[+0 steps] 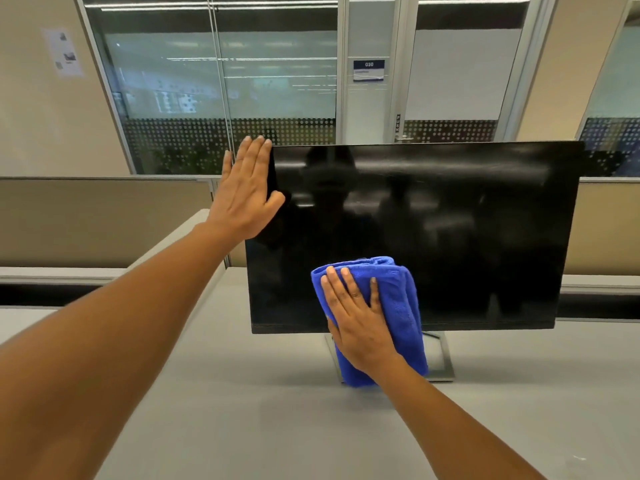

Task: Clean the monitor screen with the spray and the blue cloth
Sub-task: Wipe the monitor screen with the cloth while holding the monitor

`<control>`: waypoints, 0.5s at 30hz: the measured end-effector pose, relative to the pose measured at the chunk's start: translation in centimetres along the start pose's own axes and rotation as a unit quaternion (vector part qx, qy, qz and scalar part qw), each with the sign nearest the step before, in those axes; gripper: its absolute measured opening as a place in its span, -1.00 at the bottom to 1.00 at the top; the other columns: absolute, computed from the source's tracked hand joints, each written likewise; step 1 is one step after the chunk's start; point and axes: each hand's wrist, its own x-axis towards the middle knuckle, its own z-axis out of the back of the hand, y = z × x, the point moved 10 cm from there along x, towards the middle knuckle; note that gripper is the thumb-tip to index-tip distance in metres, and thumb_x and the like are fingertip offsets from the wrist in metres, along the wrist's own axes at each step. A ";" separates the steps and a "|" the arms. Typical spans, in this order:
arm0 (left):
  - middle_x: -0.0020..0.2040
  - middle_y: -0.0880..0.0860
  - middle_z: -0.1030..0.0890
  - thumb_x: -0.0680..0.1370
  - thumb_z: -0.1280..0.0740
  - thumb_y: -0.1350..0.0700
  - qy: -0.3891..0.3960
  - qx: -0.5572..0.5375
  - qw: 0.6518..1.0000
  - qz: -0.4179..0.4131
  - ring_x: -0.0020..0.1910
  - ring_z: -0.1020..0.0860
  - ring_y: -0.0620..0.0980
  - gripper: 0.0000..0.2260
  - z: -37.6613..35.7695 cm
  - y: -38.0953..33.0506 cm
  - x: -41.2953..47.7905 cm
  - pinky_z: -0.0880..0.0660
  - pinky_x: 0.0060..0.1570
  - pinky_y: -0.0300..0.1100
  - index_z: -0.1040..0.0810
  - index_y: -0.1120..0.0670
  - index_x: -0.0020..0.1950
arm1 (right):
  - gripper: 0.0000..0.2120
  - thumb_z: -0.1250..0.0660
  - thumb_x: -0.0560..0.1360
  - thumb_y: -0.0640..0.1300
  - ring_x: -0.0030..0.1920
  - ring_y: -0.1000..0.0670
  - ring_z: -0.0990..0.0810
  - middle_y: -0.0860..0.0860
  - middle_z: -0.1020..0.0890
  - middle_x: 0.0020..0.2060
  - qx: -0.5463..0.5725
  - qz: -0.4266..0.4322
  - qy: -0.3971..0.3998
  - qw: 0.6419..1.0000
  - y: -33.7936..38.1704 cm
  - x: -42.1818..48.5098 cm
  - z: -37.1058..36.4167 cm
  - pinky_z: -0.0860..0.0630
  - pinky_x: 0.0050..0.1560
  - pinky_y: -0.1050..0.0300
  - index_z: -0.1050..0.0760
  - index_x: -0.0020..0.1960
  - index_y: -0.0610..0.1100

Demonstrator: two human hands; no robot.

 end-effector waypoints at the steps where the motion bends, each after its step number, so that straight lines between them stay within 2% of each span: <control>1: 0.53 0.12 0.02 0.42 -0.06 -0.02 0.001 0.000 1.000 0.000 0.51 0.12 0.05 -0.31 0.0 0.0 0.0 0.23 0.45 0.00 0.06 0.16 0.50 | -0.38 -0.05 0.50 -0.03 0.49 -0.06 0.05 -0.01 -0.04 0.47 -0.007 0.025 0.003 1.000 1.2 0.4 -0.1 0.08 0.39 -0.20 0.08 0.49 -0.13; 3: 0.53 0.12 0.03 0.43 -0.06 -0.03 0.003 -0.001 1.000 -0.002 0.51 0.13 0.04 -0.32 -0.1 0.0 -0.1 0.24 0.45 -0.01 0.08 0.16 0.50 | -0.36 -0.11 0.49 0.00 0.48 -0.05 0.01 -0.01 -0.03 0.47 -0.022 0.069 0.010 0.997 3.3 1.0 -0.2 0.06 0.39 -0.20 0.05 0.49 -0.13; 6: 0.53 0.14 0.03 0.50 -0.14 0.03 0.003 -0.005 1.000 -0.004 0.51 0.13 0.06 -0.35 -0.2 0.1 -0.2 0.24 0.45 -0.02 0.08 0.17 0.49 | -0.40 -0.04 0.52 0.01 0.47 -0.05 0.03 -0.01 -0.01 0.48 -0.040 0.128 0.009 0.991 6.3 2.1 -0.1 0.05 0.39 -0.19 0.04 0.49 -0.12; 11: 0.53 0.14 0.04 0.51 -0.14 0.05 0.007 -0.012 1.000 -0.004 0.51 0.13 0.06 -0.36 -0.2 0.0 -0.2 0.23 0.46 -0.01 0.09 0.18 0.49 | -0.39 -0.03 0.55 0.01 0.48 -0.05 0.09 -0.01 -0.01 0.50 -0.043 0.167 0.022 0.985 9.6 4.6 0.0 0.10 0.40 -0.19 0.13 0.50 -0.12; 15: 0.53 0.14 0.04 0.51 -0.13 0.04 0.006 -0.013 1.000 -0.009 0.51 0.14 0.06 -0.36 -0.2 0.2 -0.3 0.24 0.46 -0.02 0.09 0.17 0.49 | -0.40 -0.04 0.55 0.01 0.49 -0.04 0.08 0.00 -0.05 0.50 -0.052 0.185 0.021 0.981 10.1 4.8 -0.1 0.13 0.41 -0.17 0.10 0.50 -0.11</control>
